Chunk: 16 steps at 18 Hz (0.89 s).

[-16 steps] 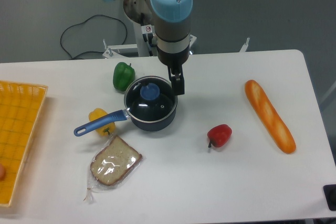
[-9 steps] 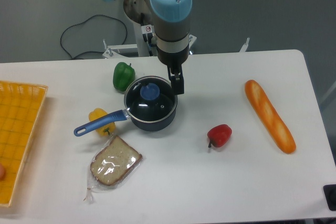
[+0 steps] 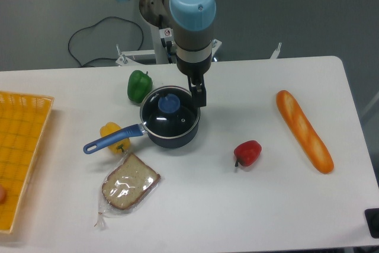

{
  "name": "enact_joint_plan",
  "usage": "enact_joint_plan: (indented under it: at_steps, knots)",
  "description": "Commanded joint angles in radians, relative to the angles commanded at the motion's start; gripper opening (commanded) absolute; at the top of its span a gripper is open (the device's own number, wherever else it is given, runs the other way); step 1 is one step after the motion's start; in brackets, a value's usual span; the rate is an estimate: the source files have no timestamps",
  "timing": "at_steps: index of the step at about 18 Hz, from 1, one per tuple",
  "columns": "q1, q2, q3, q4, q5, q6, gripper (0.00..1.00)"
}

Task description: Open the lid

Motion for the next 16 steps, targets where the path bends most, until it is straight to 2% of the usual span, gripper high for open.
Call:
enact_joint_plan:
  at_steps: [4, 9, 13, 16]
  knots:
    - [-0.012, 0.002, -0.009, 0.000, 0.000, -0.008, 1.00]
    - [-0.052, -0.002, -0.061, 0.024, -0.005, -0.104, 1.00]
    - [-0.080, -0.003, -0.112, 0.096, -0.005, -0.135, 1.00]
    - [-0.098, -0.002, -0.185, 0.219, -0.005, -0.140, 1.00]
